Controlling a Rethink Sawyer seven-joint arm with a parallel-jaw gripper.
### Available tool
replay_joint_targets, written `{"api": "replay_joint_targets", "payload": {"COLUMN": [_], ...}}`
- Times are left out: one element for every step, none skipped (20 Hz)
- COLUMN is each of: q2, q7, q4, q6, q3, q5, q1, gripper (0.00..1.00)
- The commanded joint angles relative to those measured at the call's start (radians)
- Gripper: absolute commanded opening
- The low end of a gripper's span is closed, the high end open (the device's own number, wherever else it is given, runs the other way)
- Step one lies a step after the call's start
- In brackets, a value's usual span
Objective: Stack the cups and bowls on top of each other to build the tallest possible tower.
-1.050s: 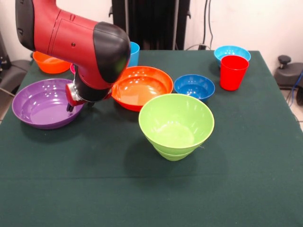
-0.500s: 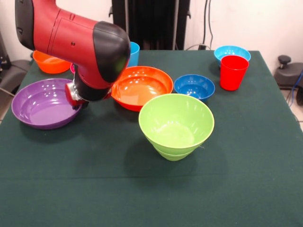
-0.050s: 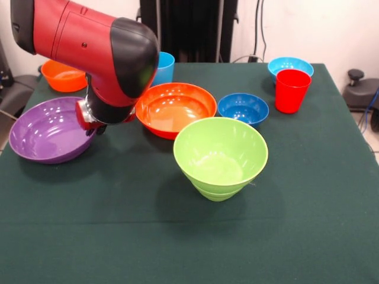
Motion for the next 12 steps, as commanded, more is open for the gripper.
{"api": "replay_joint_targets", "payload": {"q2": [0.012, 0.005, -0.003, -0.019, -0.036, -0.051, -0.057, -0.062, -0.068, -0.070, -0.073, -0.074], "q7": [0.056, 0.056, 0.056, 0.057, 0.060, 0.068, 0.074, 0.081, 0.099, 0.111, 0.139, 0.162], "q4": [0.018, 0.018, 0.017, 0.031, 0.042, 0.052, 0.055, 0.057, 0.057, 0.055, 0.054, 0.053], "q6": [-0.106, -0.107, -0.108, -0.124, -0.146, -0.172, -0.185, -0.198, -0.221, -0.234, -0.253, -0.264], "q3": [0.137, 0.129, 0.121, 0.116, 0.107, 0.094, 0.088, 0.081, 0.058, 0.039, 0.016, 0.000], "q5": [0.010, 0.002, -0.007, -0.013, -0.024, -0.037, -0.043, -0.049, -0.070, -0.084, -0.096, -0.101], "q1": [-0.009, -0.002, 0.006, 0.007, 0.010, 0.017, 0.021, 0.026, 0.044, 0.061, 0.081, 0.098], "gripper": [0.00, 0.00, 0.00, 0.00, 0.00, 0.00, 0.00, 0.00, 0.00, 0.00, 0.00, 0.00]}}
